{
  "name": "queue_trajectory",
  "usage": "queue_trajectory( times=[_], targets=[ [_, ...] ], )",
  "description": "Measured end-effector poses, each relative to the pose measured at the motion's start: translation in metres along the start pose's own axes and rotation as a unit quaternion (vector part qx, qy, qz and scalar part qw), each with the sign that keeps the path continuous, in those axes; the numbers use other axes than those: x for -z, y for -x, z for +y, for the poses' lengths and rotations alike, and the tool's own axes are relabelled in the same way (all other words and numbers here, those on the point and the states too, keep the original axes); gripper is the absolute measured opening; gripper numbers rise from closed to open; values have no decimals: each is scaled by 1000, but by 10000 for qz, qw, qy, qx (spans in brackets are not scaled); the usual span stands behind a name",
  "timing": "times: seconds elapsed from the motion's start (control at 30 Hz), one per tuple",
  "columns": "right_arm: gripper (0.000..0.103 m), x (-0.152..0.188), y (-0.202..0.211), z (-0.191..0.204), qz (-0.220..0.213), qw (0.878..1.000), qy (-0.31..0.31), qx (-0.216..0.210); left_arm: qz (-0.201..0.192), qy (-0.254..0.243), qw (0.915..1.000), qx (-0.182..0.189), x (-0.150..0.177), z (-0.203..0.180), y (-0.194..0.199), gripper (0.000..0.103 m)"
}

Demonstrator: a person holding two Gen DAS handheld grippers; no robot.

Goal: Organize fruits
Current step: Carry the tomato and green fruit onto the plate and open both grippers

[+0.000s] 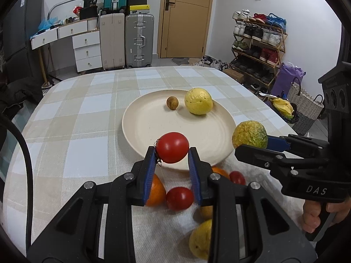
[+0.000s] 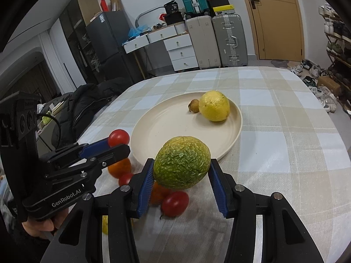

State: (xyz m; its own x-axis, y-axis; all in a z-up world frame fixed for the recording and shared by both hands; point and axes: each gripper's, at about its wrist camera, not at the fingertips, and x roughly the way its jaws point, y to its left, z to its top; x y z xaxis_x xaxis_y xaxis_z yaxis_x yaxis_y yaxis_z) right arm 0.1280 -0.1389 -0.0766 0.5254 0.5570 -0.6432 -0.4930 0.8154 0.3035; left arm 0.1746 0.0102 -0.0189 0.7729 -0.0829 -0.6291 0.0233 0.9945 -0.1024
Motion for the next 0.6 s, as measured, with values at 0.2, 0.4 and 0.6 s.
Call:
queue_trajectory(
  times=[0.2,0.4,0.6],
  targets=[
    [50,-12,-13,-10,-27,9997,-198,120,37,105,9999,-91,-10,4,-19,27],
    [50,-22,-30,-22,13,9988,-447,185,112,145,9997,-190,-18,4,-38,27],
    [50,-32,-43,-32,81,9976,-688,87,272,178,9992,-230,-20,4,-56,27]
  ],
)
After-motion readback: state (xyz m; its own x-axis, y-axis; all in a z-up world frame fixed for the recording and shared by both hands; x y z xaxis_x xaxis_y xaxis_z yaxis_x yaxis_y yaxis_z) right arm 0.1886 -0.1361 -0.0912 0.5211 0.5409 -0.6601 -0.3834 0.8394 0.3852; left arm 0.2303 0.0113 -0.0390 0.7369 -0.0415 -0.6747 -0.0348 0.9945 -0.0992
